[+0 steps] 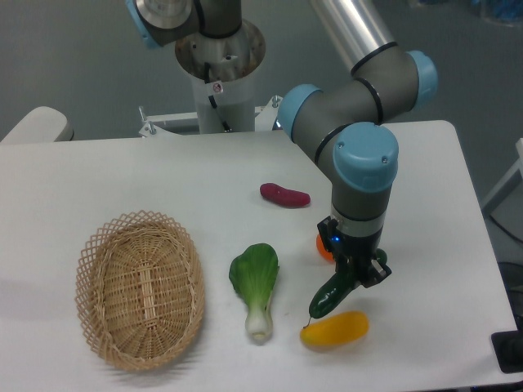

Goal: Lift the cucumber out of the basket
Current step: 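Carry the cucumber away from the basket toward the yellow mango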

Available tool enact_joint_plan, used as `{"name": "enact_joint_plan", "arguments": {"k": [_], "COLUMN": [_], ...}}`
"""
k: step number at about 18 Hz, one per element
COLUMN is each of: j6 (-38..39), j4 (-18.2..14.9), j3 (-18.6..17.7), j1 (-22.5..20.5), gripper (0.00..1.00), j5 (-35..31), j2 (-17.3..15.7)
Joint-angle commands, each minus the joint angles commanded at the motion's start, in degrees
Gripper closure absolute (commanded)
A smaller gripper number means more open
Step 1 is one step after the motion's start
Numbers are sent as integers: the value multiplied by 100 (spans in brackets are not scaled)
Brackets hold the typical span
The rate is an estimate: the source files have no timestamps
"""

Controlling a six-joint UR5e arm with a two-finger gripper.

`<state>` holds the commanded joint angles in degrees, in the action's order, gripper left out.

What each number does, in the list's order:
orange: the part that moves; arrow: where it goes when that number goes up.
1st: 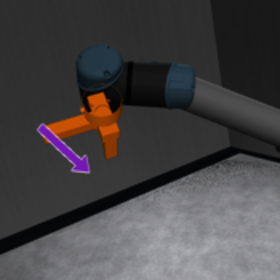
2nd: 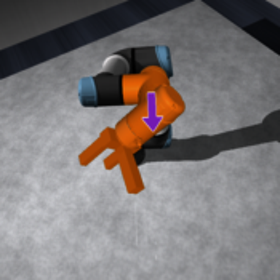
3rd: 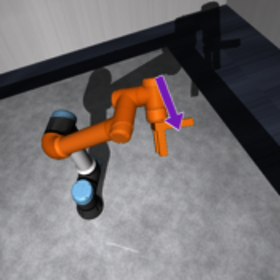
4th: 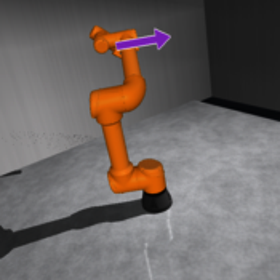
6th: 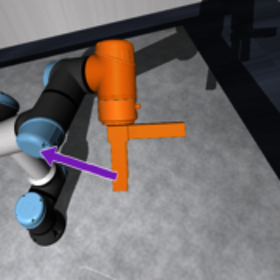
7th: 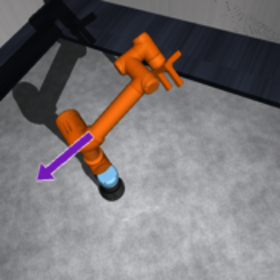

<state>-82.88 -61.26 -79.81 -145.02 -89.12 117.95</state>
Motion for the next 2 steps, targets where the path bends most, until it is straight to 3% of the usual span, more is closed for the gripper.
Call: {"name": "enact_joint_plan", "arguments": {"k": [2], "j6": [0], "j4": [0], "j3": [26], "j1": [0], "gripper": [86], "j5": [9], "j2": [-9]}}
